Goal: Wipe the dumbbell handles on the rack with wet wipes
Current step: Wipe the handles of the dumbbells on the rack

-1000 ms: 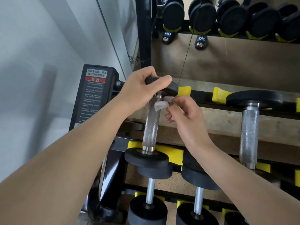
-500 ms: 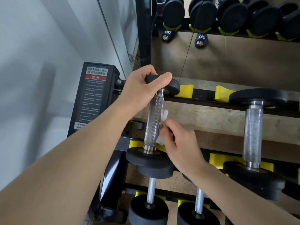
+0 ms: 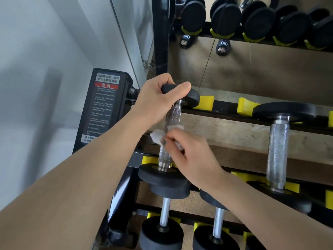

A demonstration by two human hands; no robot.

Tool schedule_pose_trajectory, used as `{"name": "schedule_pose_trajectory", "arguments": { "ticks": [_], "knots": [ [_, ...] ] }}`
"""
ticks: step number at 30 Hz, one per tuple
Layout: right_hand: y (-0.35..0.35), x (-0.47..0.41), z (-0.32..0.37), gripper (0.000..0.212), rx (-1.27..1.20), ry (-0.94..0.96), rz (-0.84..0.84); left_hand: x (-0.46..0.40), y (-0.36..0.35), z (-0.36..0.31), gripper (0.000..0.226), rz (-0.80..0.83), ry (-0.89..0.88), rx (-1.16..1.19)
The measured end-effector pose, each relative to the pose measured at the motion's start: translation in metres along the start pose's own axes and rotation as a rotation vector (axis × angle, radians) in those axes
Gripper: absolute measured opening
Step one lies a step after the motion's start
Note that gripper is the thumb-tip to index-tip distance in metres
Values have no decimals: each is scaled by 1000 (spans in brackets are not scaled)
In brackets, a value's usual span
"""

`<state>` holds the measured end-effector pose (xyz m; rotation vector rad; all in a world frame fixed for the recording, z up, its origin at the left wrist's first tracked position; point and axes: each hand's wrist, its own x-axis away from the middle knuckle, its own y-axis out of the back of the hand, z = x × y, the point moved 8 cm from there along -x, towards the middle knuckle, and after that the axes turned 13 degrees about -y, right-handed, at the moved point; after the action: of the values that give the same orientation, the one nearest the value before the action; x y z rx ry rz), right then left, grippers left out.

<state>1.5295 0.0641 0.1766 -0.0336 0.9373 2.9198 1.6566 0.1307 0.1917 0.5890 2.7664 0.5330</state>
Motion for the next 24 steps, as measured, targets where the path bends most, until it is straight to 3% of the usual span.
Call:
{"name": "schedule_pose_trajectory", "arguments": {
  "ticks": [3, 7, 9, 14, 16, 20, 24],
  "knots": [
    [4, 2, 7, 17, 45, 36, 127, 1, -2, -1, 50, 21, 9, -14],
    [37, -32, 11, 11, 34, -8, -138, 0, -2, -4, 51, 14, -20, 31],
    [29, -33, 10, 9, 46, -11, -143, 0, -1, -4, 51, 9, -15, 8],
    [0, 16, -4, 13, 90, -16, 263, 0, -2, 0, 51, 55, 32, 2],
    [4, 20, -8, 15, 143, -29, 331, -1, -2, -2, 52, 78, 29, -2],
    [46, -25, -14, 9, -81, -215, -47, -1, -1, -5, 52, 94, 28, 4],
    [31, -26, 3, 8, -17, -121, -61, -2, 0, -7, 54, 144, 43, -1]
  ]
}}
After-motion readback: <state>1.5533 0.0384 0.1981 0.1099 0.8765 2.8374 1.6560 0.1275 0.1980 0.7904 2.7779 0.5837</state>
